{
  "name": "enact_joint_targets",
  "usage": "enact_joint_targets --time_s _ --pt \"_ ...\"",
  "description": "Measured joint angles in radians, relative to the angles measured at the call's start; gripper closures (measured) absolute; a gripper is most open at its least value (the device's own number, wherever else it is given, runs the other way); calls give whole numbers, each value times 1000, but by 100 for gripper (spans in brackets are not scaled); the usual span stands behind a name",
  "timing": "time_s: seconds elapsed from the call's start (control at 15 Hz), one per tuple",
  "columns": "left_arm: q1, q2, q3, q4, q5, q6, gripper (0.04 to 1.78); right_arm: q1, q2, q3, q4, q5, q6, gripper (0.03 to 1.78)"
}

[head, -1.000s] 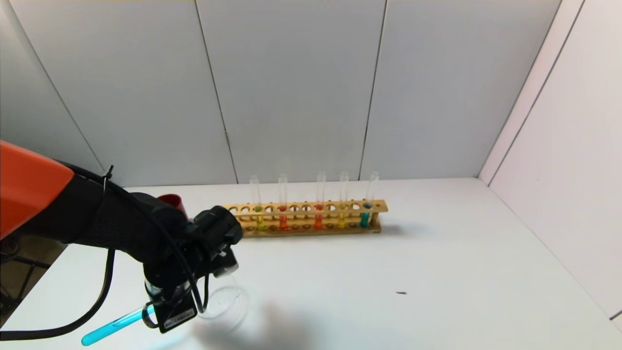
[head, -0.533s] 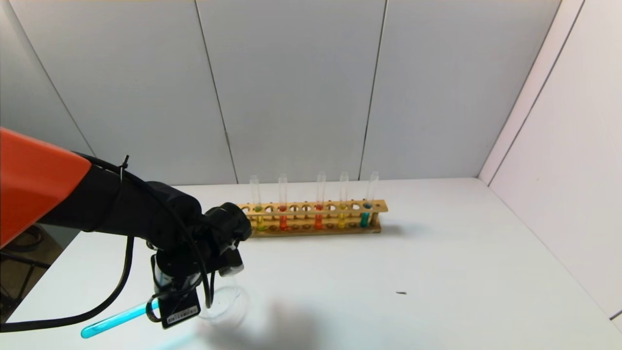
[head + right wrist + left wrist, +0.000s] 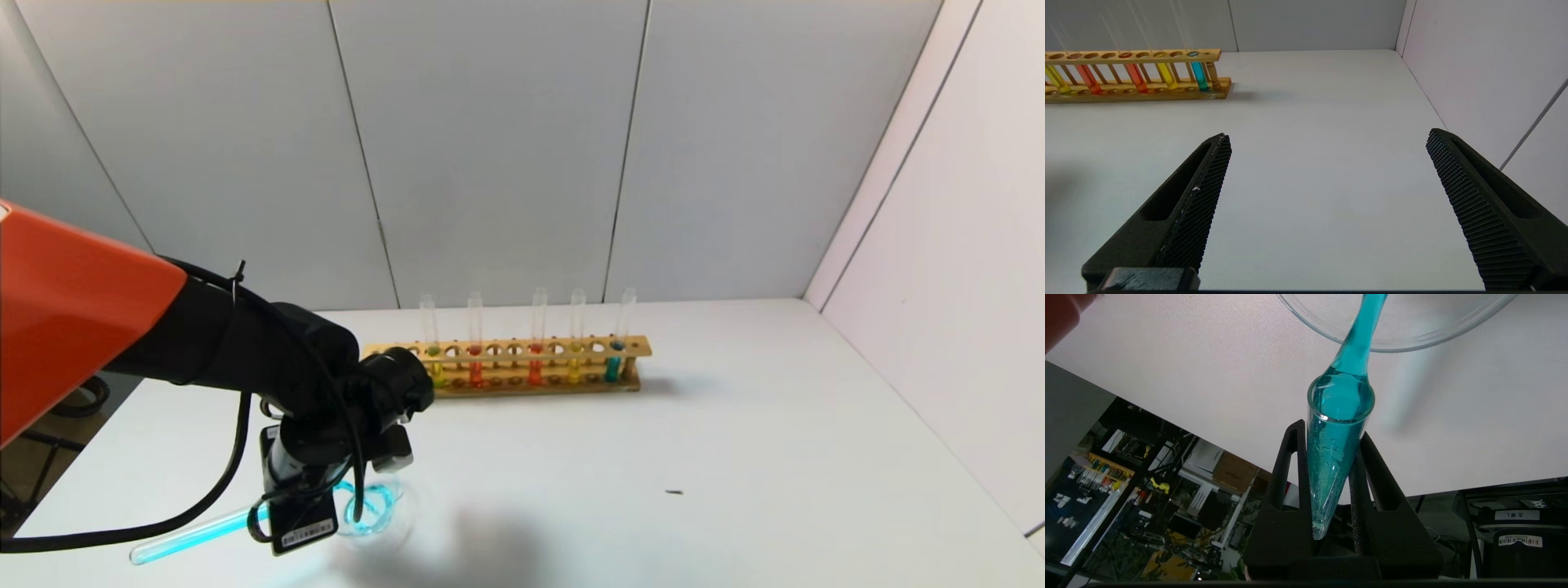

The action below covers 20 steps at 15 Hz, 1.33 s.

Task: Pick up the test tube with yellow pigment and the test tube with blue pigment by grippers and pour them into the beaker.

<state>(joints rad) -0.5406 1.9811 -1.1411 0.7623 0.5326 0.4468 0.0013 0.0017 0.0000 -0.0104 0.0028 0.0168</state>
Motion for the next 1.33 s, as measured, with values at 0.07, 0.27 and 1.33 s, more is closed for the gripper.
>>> enact_joint_targets --time_s 0.07,0.27,1.33 --pt "-3 4 -8 13 0 0 151 0 0 0 0 0 0 7" --pt "-8 18 -32 51 0 -1 151 0 0 0 0 0 0 7" --pt "-32 166 -233 256 42 -5 151 0 0 0 0 0 0 7"
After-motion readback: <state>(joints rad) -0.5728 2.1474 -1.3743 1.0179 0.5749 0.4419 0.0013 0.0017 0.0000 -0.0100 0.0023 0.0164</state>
